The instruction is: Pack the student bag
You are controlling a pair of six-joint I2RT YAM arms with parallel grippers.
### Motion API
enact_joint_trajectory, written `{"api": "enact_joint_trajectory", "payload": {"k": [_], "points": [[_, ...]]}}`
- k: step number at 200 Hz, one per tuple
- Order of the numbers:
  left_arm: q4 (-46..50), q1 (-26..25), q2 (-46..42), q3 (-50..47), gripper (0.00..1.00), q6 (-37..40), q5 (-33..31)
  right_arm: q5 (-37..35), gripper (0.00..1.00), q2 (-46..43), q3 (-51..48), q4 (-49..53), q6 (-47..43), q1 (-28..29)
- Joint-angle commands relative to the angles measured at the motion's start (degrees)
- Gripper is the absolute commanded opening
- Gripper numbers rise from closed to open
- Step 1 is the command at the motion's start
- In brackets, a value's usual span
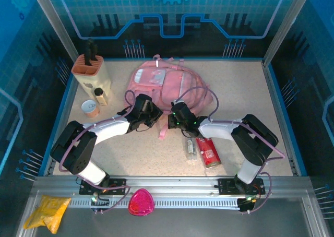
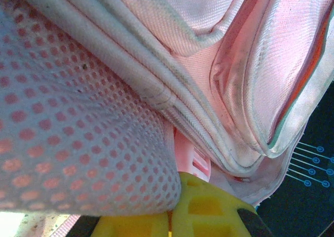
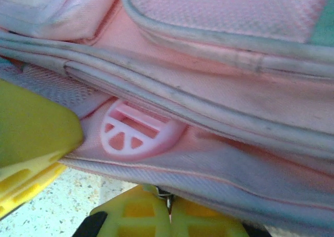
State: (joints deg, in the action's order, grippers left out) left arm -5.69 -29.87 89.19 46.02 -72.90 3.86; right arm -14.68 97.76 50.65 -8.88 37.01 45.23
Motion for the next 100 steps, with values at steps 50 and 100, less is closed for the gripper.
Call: {"api": "enact_joint_trajectory", "payload": {"k": [50, 100], "points": [[2.8, 3.5, -3.6, -0.3, 0.00, 3.9, 1.0, -6.2, 0.00, -9.3, -6.0, 11.4, 3.7, -3.8], [2.3, 4.8, -4.0, -0.9, 0.00, 4.5, 1.9, -4.0, 0.00, -5.8, -2.1, 11.5, -3.7, -4.4]]}}
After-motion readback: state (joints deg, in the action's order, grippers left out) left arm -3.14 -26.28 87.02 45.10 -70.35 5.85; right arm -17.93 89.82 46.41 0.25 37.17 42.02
